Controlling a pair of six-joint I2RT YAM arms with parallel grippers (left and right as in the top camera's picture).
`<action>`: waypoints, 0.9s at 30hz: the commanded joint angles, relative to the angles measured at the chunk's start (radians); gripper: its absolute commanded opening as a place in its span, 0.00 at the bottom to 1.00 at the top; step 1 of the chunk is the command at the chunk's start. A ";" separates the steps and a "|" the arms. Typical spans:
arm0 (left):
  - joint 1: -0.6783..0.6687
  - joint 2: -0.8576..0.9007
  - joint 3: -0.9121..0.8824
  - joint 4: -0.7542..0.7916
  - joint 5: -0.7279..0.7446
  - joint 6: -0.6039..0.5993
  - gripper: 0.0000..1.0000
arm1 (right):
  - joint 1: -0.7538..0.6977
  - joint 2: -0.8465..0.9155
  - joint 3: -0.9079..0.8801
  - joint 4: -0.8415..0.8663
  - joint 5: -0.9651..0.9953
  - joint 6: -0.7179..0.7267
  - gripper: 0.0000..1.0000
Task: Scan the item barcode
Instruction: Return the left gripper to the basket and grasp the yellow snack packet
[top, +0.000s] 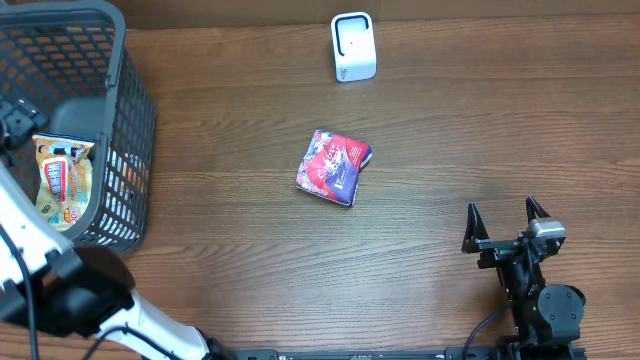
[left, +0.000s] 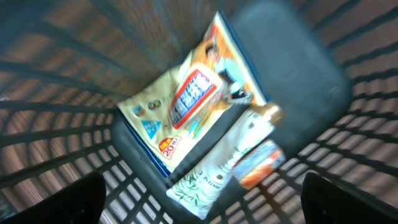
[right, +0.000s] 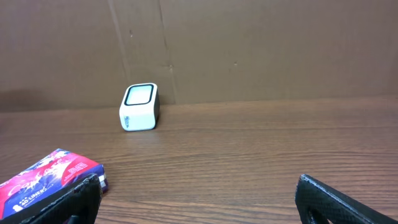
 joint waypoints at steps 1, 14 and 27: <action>-0.001 0.117 -0.021 -0.020 0.006 0.079 0.91 | 0.004 -0.007 -0.011 0.008 0.006 -0.004 1.00; -0.005 0.341 -0.023 -0.009 -0.046 0.120 0.91 | 0.004 -0.007 -0.010 0.008 0.006 -0.004 1.00; -0.014 0.451 -0.042 0.124 -0.034 0.229 0.92 | 0.004 -0.007 -0.011 0.008 0.006 -0.004 1.00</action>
